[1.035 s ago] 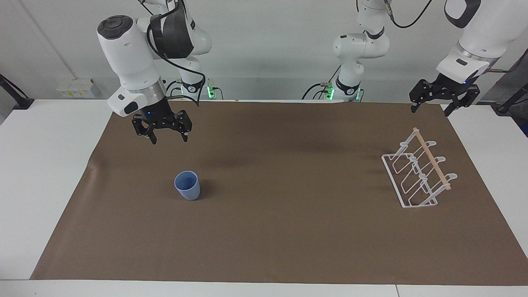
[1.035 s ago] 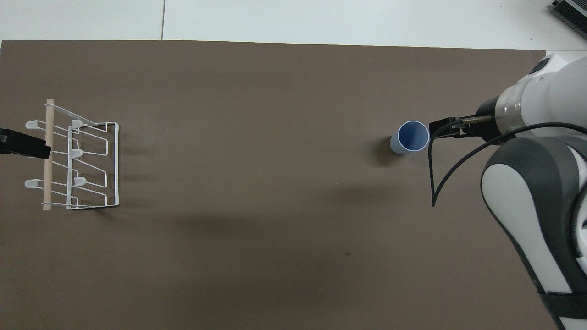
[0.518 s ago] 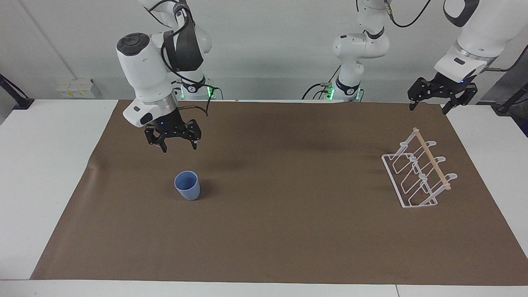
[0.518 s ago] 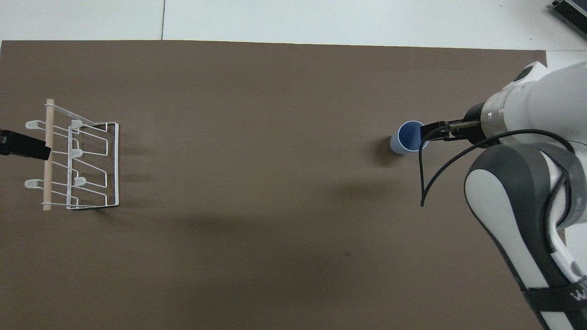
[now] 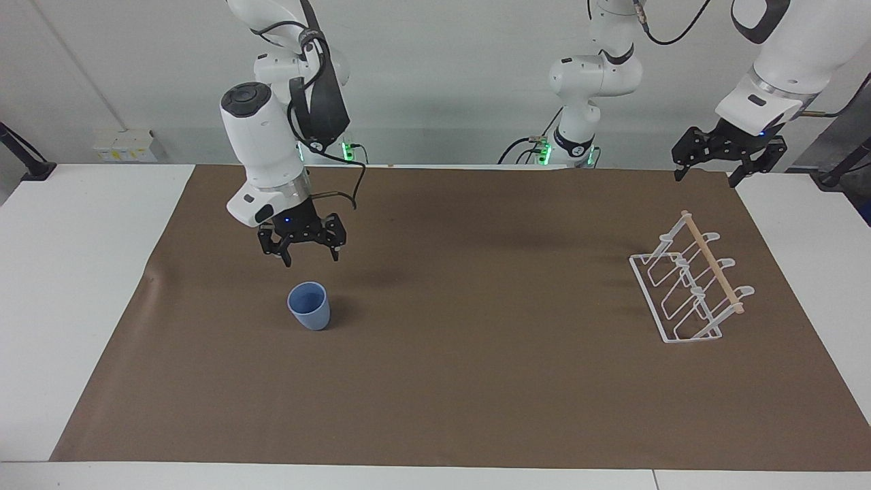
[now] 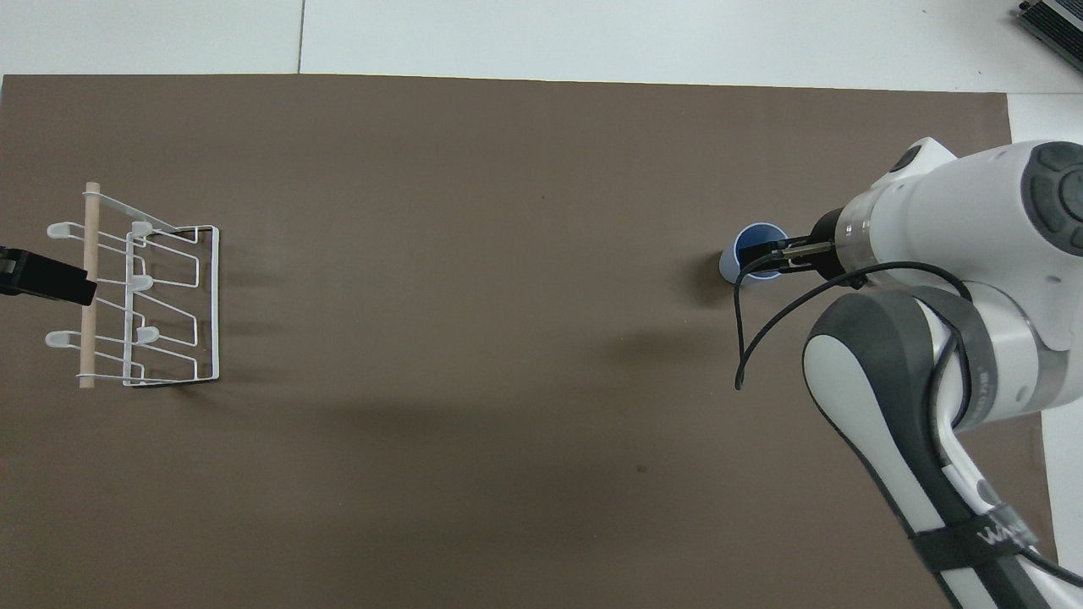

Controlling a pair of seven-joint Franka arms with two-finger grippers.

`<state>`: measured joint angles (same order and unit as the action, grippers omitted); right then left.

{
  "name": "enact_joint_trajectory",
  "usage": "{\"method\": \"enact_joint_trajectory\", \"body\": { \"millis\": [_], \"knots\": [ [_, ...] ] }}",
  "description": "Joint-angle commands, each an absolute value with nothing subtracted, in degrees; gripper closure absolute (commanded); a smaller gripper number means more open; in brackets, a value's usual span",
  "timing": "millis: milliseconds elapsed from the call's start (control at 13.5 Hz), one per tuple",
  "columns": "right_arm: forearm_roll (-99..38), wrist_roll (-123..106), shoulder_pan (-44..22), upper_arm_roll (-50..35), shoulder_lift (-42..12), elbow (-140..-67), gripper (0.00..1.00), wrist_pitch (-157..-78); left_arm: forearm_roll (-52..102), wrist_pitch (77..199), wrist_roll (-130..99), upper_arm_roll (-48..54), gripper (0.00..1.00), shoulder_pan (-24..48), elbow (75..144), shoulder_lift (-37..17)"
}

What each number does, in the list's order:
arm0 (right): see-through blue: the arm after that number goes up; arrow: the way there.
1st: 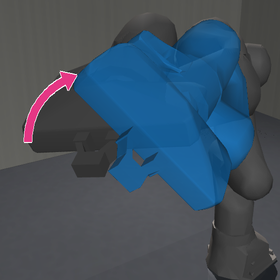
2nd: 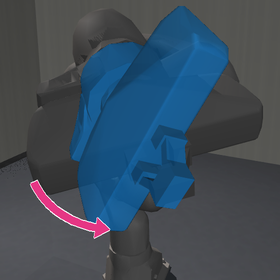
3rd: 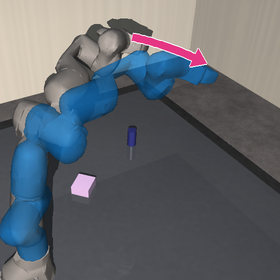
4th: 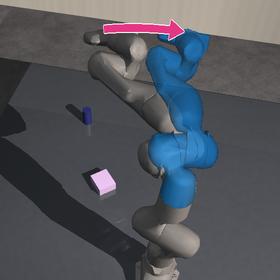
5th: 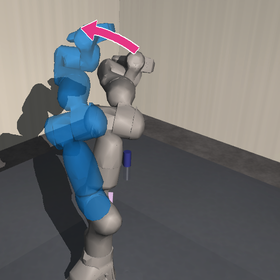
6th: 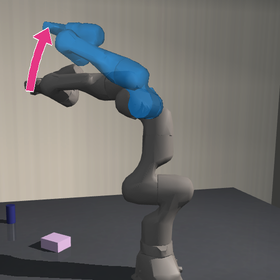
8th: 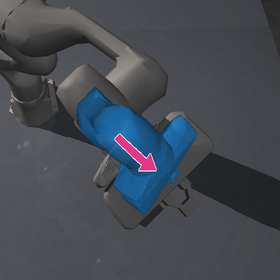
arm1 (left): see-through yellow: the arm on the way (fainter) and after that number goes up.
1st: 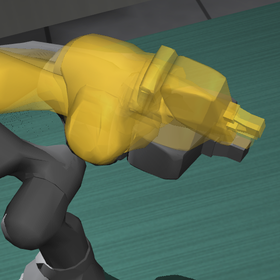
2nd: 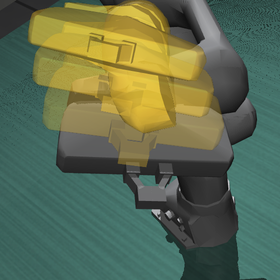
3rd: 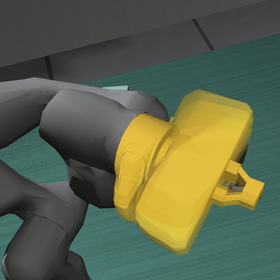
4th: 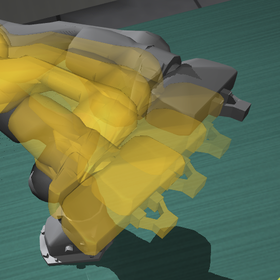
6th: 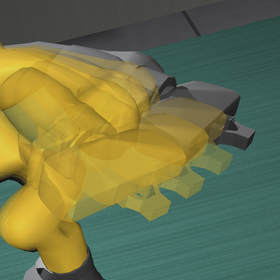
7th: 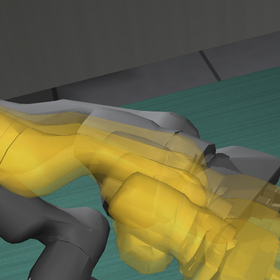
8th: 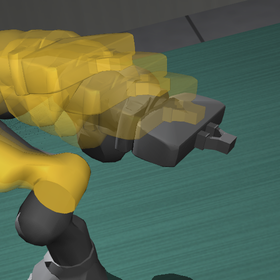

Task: Hang cup on cup holder
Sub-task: 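Lower the right gripper over the blue cup's rim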

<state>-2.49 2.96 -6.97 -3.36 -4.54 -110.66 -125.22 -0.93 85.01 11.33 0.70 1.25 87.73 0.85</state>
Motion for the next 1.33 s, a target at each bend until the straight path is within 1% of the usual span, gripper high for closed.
{"method": "enact_joint_trajectory", "body": {
  "millis": [0, 518, 813, 961, 1257],
  "knots": [
    [-2.37, 1.58, -6.68, -3.69, -5.18, -111.97, 0.00, -128.40, -1.58, 84.47, 10.90, 0.35, 0.00, 2.02, 88.77, 2.55],
    [-2.37, 1.49, -7.03, -3.69, -7.38, -114.26, 0.00, -132.36, -0.53, 84.46, 8.17, 0.88, 0.00, 2.11, 88.77, 3.43],
    [-2.37, 1.49, -7.73, -3.69, -7.73, -116.01, 0.00, -134.30, -0.53, 84.46, 8.09, 0.88, 0.00, 2.11, 91.05, 4.83],
    [-2.37, 1.32, -8.61, -3.69, -7.91, -117.94, 0.00, -137.79, -0.53, 83.85, 8.26, 0.97, 0.00, 2.11, 91.05, 4.92],
    [-2.37, -4.81, -7.91, -3.60, -8.87, -121.02, 0.00, -141.94, -0.18, 81.65, 8.70, 0.97, 0.00, 1.67, 90.88, 4.92]
  ]
}}
